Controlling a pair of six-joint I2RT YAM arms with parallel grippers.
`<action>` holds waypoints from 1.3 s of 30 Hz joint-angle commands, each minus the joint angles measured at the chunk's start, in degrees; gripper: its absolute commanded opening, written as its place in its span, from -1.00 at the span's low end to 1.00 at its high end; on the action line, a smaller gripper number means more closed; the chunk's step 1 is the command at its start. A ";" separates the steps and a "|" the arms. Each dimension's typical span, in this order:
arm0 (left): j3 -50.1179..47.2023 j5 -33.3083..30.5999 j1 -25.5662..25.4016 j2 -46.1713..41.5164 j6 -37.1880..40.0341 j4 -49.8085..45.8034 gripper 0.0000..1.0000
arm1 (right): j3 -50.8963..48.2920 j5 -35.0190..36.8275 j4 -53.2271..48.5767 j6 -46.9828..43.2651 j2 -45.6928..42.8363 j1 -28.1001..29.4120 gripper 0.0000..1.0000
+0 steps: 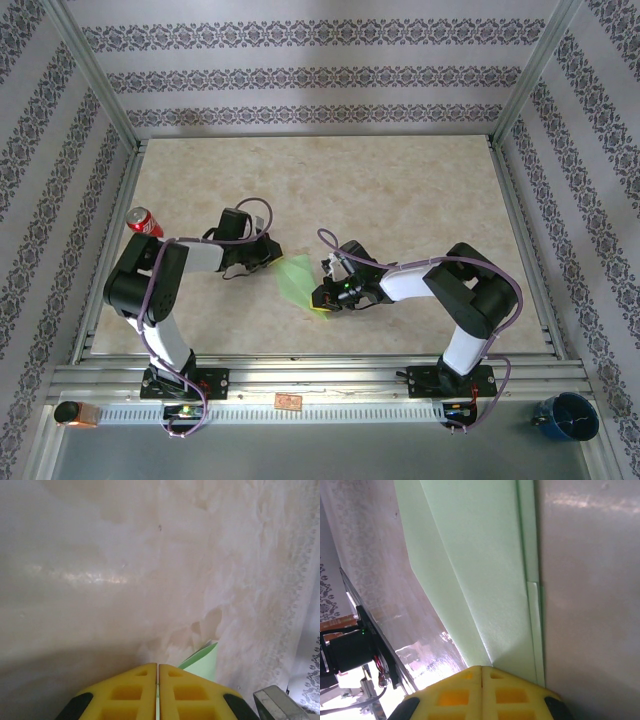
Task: Fold a paper plane with a square sheet of paper (pick it up from the middle)
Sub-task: Fourth fold the wing at the center of the table, then turn over the paper at the center of the table.
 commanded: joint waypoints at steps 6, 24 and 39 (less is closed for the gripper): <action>-0.74 -2.32 -0.46 -10.22 0.40 -8.62 -0.80 | -1.18 1.42 -7.93 -1.39 1.07 -0.44 -1.00; -2.76 -1.95 -14.48 -6.89 -5.18 -0.13 -0.77 | -2.36 2.73 -7.80 -0.48 -10.81 -1.69 -0.75; -1.54 -1.89 -14.41 -2.62 -1.52 -2.52 -0.77 | -10.66 3.65 -9.03 6.77 -19.27 -1.55 -0.53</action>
